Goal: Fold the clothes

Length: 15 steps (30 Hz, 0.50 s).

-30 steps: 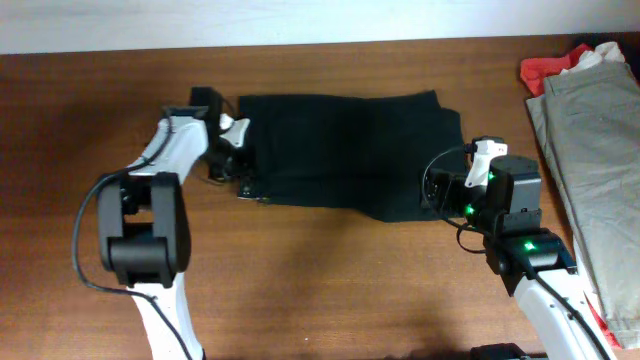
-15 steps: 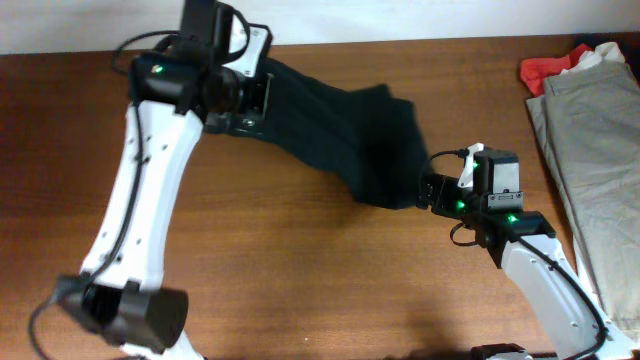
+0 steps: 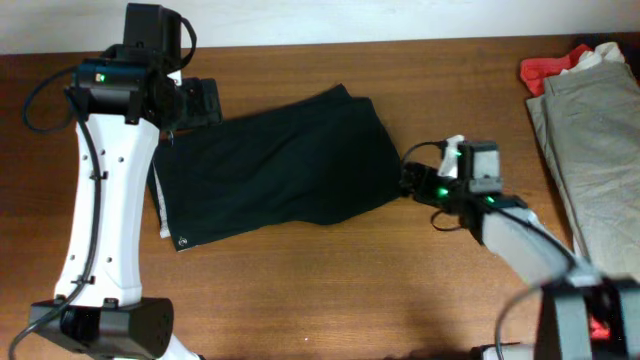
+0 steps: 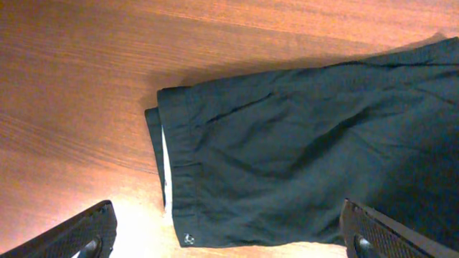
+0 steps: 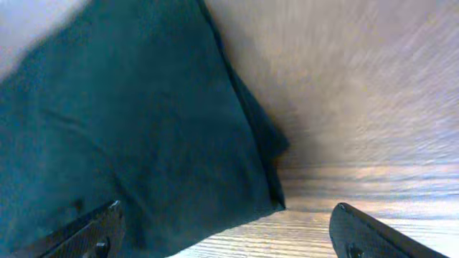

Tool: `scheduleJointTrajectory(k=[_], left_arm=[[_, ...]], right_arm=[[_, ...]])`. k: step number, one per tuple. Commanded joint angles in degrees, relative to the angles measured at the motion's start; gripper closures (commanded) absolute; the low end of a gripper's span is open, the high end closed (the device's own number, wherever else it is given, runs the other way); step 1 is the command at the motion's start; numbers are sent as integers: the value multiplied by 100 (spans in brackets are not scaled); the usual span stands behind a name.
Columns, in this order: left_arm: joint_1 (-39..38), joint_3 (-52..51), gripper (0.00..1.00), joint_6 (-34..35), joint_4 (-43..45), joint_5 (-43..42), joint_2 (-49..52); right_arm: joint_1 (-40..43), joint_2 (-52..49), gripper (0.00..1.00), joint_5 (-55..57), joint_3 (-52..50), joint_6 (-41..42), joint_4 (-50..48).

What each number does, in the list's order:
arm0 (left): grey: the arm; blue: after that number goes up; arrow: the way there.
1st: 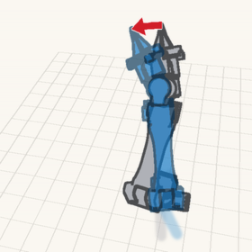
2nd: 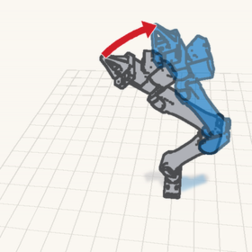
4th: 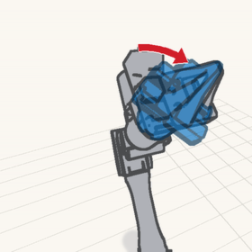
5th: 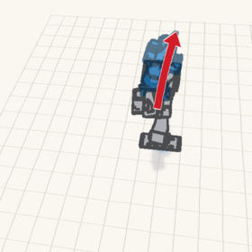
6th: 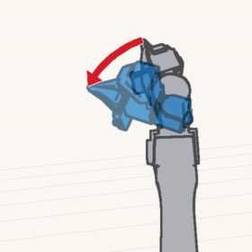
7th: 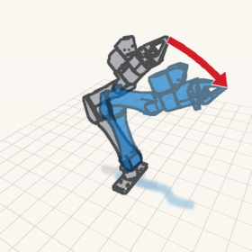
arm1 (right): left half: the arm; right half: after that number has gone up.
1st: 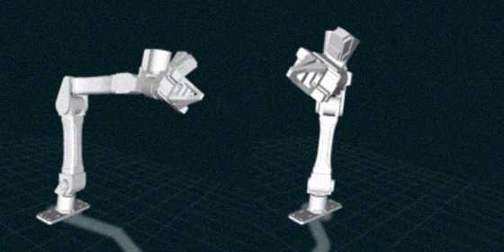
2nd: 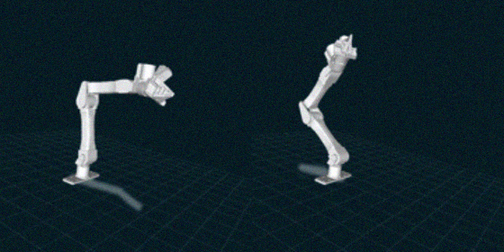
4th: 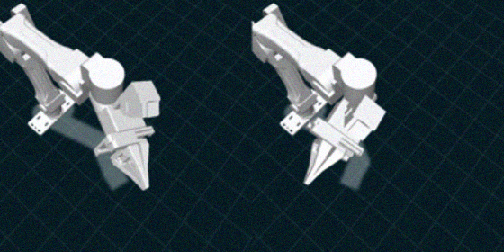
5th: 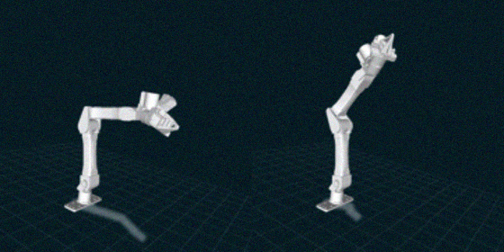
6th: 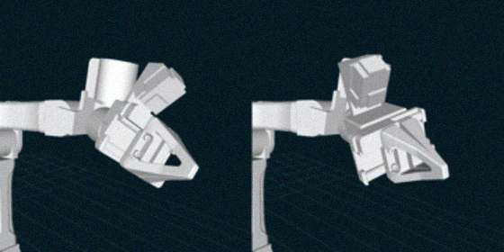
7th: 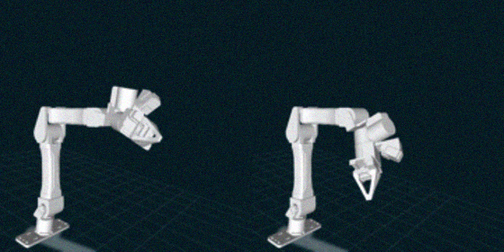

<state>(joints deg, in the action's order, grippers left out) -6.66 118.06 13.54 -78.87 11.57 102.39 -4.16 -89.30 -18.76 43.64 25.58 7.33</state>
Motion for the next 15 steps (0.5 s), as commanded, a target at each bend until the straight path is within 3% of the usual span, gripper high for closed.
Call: scheduleJointTrajectory(k=[1, 6, 7, 10, 12, 15], left_arm=[[7, -103, 1, 125, -164, 111, 297], [7, -103, 1, 122, -350, 111, 647], [7, -103, 1, 122, -345, 111, 702], [7, -103, 1, 122, -350, 111, 743], [7, -103, 1, 122, -352, 111, 743], [7, -103, 1, 122, -376, 111, 743]], right_arm=[[-417, -752, 5, -203, 455, 411, 35], [-667, -1198, 7, -129, 664, 839, -35], [-664, -1213, 16, 122, 664, 839, -59], [-658, -1211, 68, 804, 664, 839, -120], [-597, -1211, 96, 1023, 710, 837, -116], [-225, -1150, 96, 1025, 931, 833, 70]])
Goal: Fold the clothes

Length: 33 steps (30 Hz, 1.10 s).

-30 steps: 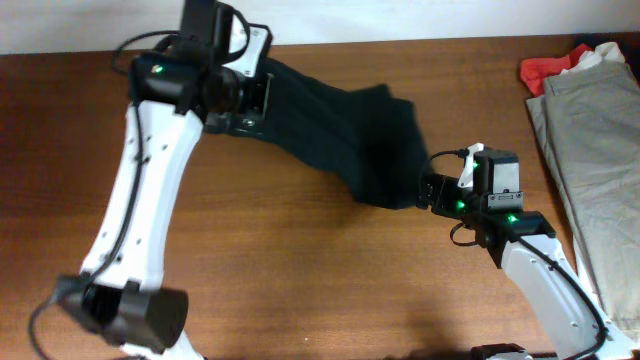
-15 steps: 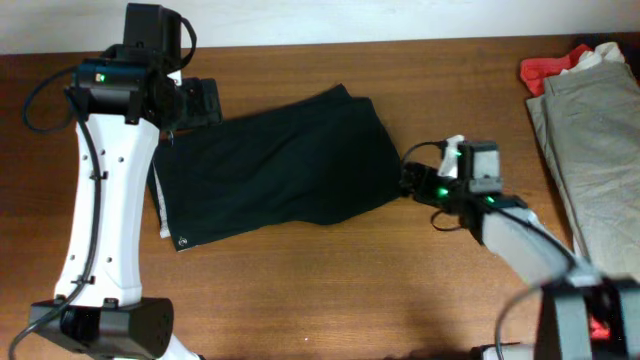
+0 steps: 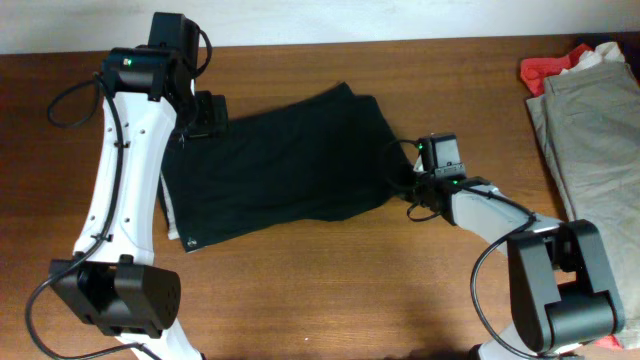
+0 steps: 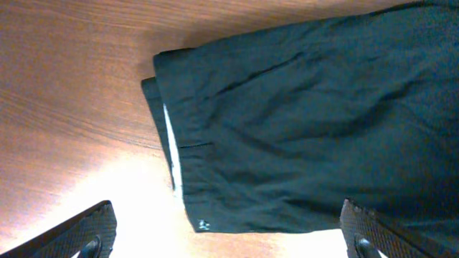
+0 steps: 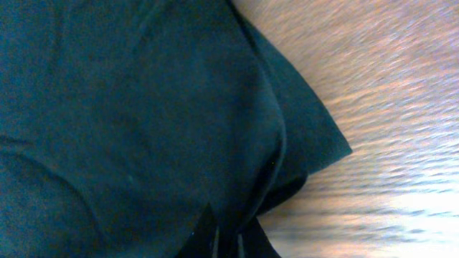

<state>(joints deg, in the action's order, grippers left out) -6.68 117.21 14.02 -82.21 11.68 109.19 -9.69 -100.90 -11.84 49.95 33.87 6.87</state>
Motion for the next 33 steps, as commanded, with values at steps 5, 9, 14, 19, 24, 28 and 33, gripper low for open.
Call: scheduleJointTrajectory(k=[5, 9, 14, 19, 24, 28, 33], left_arm=[[9, -17, 1, 74, 13, -201, 74], [9, -17, 1, 72, 116, -870, 341], [-76, -17, 1, -107, 144, -2221, 1244], [-546, -17, 1, -514, 420, -2907, 2074], [-732, -20, 1, -509, 575, -3027, 2686], [-732, -17, 1, -511, 702, -3233, 3077], [-859, -17, 3, -514, 942, -3554, 3401]], right_arm=[[1757, 1014, 96, 645, 833, -214, 1502], [2435, 2208, 96, 1202, 835, -210, 2710], [2435, 2457, 91, 2262, 835, -210, 3606], [2441, 2457, 1, 2455, 835, -664, 3727], [2446, 2457, 1, 2433, 835, -752, 3727], [2439, 2457, 1, 2050, 835, -750, 3729], [2439, 2457, 1, 1934, 835, -750, 3729]])
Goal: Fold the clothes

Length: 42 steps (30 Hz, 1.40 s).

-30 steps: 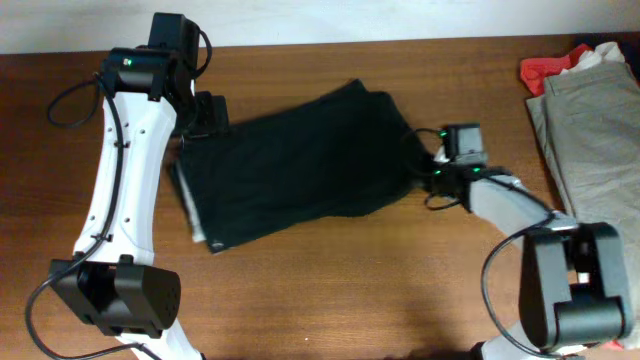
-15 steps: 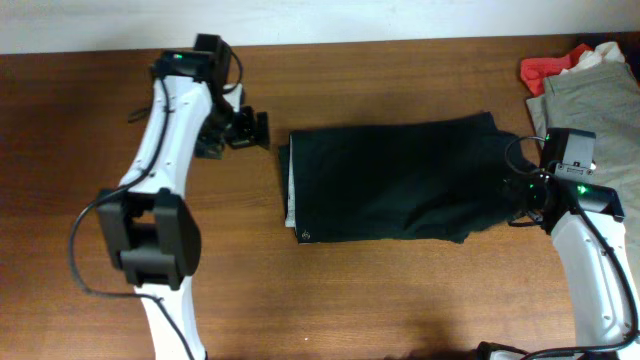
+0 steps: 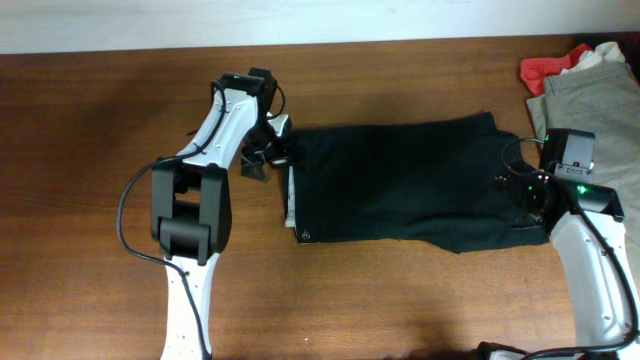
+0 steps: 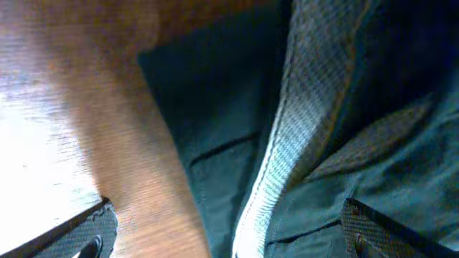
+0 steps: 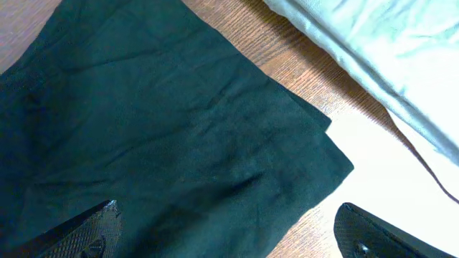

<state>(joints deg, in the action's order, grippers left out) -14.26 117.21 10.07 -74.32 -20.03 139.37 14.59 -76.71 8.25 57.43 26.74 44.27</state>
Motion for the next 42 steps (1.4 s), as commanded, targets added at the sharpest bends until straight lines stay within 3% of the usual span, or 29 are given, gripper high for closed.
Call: scheduleJointTrajectory(k=[1, 3, 7, 8, 9, 15, 19, 23, 28, 29, 30, 32, 34, 35, 36, 37, 38, 39, 42], left_arm=[[-166, -17, 7, -118, 221, -407, 435], [-278, -17, 48, -116, 343, -420, 474], [-354, -17, 92, -109, 525, -291, 474], [-321, -17, 99, -101, 455, -96, 474], [-184, -15, 99, 44, 151, 415, 474], [710, 197, 99, 273, -1239, 1563, 413], [1082, 308, 99, 273, -1268, 1864, 374], [1340, 457, 99, 275, -1172, 2074, 374], [1561, 479, 83, 273, -1274, 2092, 374], [1585, 479, 46, 269, -1283, 2094, 374], [1589, 479, 27, 267, -1294, 2094, 374], [1589, 479, 6, 229, -1281, 2094, 374], [1589, 479, 1, 229, -1200, 2090, 374], [1589, 479, 7, 229, -1128, 2081, 374], [1589, 479, 26, 227, -1047, 2046, 374], [1589, 479, 63, 227, -1010, 1978, 374], [1589, 479, 85, 227, -1016, 1814, 374], [1589, 479, 100, 225, -1021, 1742, 374], [1633, 575, 100, 166, -1097, 1749, 369]], right_arm=[[11, 37, 1, -101, 87, -37, -9], [11, 37, 1, -212, 87, -37, -7], [7, 28, 1, -621, 87, -37, -7], [4, 11, 1, -800, 87, -37, -7], [7, -68, 1, -960, 87, -37, -7], [2, -841, 1, -1565, 87, -37, -81], [-190, -1467, 7, -1821, 87, -39, -415], [-584, -1792, 0, -1818, 87, -404, -778], [-708, -1945, 1, -1714, 87, -560, -1268], [-708, -2079, 1, -1644, 87, -713, -1443], [-708, -2232, 1, -1668, 87, -813, -1547], [-708, -2446, 1, -1860, 87, -809, -1565], [-708, -2494, 1, -2052, 87, -811, -1561], [-708, -2492, 1, -2059, 87, -809, -1563], [-708, -2492, 2, -2065, 87, -811, -1563], [-708, -2492, 1, -2072, 87, -811, -1556], [-708, -2492, 1, -2079, 87, -809, -1554], [-708, -2492, 1, -2074, 87, -809, -1554], [-708, -2492, 1, -2074, 87, -809, -1547]])
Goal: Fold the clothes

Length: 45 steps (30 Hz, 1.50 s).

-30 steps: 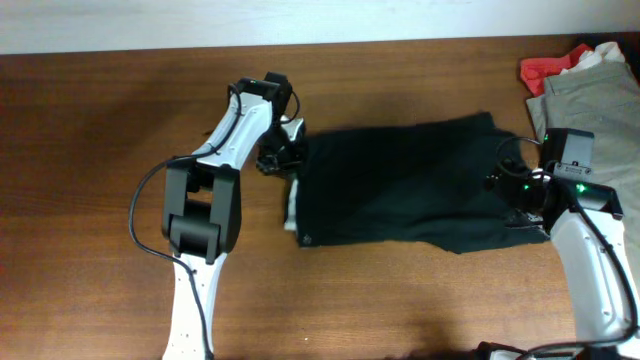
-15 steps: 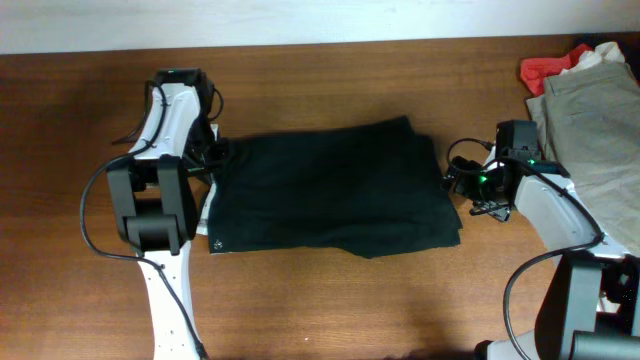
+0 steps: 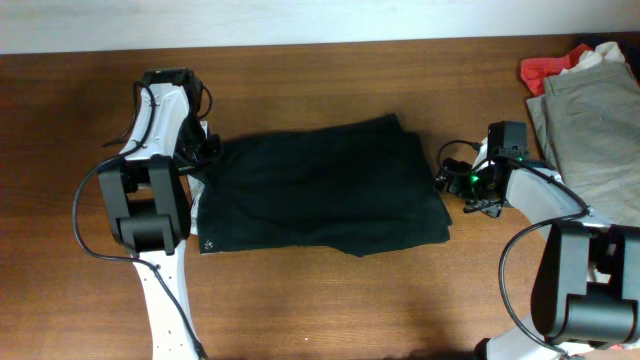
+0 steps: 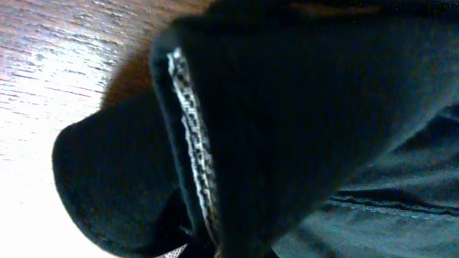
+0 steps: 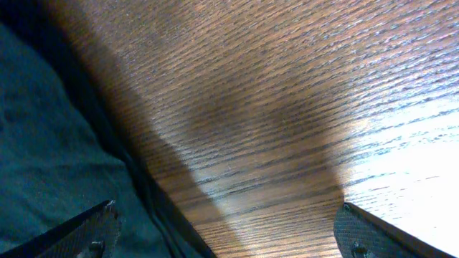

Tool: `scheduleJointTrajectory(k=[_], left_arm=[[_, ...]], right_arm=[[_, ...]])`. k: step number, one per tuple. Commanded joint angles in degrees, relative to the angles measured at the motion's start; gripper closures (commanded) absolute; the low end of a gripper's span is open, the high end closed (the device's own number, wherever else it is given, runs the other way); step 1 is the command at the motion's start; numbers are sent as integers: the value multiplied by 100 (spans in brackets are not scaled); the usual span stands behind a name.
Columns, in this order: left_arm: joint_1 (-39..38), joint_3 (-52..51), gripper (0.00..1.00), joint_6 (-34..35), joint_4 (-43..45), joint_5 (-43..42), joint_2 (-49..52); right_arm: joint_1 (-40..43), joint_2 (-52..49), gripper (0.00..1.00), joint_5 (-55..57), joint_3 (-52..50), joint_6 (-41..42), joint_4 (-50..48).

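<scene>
Black shorts [image 3: 320, 185] lie flat across the middle of the table, with the waistband end on the left. My left gripper [image 3: 197, 152] is shut on that waistband; in the left wrist view the bunched band with its pale stitching [image 4: 192, 143] fills the frame. My right gripper [image 3: 452, 182] stands open just off the shorts' right edge. In the right wrist view bare wood lies between its fingers [image 5: 93, 229], and the dark cloth [image 5: 43, 179] lies at the left.
A pile of khaki clothes [image 3: 590, 130] lies at the table's right end, with a red garment [image 3: 548, 68] behind it. The table's back edge runs along the top of the overhead view.
The shorts now lie further left on the table. My left gripper, then open at the waistband, is now shut on it. My right gripper, still open, is now further left, beside the right edge.
First the shorts lay tilted at centre-left with both grippers open at their ends. Then my right gripper was shut on the right corner. Later the shorts lay straighter and further right, both grippers open. Now they lie back toward the left, held by my left gripper.
</scene>
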<state>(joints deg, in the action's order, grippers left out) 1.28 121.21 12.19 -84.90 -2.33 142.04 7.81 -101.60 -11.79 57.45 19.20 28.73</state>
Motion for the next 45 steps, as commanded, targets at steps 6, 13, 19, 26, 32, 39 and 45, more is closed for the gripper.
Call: scheduleJointTrajectory(k=[6, 13, 19, 26, 32, 39, 45], left_arm=[[107, 2133, 100, 61, -1185, -61, 96], [-850, 2844, 100, 42, -1178, -1128, -776], [-2127, 2824, 99, 1110, -636, -1207, -1075], [-3071, 2533, 100, 1543, 323, -844, -1075], [-2295, 2529, 99, 1543, -260, 136, -1075], [-612, 2282, 100, 1563, -520, 323, -1075], [-13, 1137, 52, 1453, -79, 372, -1075]], right_arm=[[-42, -4, 1, -177, 85, 26, 31], [-461, -4, 1, -149, 85, 116, -59], [-710, -11, 1, -144, 85, 337, -302], [-708, -31, 1, -151, 85, 337, -260], [-706, -127, 1, -151, 85, 332, -151], [-713, -127, 1, -428, 85, 334, -136], [-717, -127, 1, -603, 85, 332, -153]])
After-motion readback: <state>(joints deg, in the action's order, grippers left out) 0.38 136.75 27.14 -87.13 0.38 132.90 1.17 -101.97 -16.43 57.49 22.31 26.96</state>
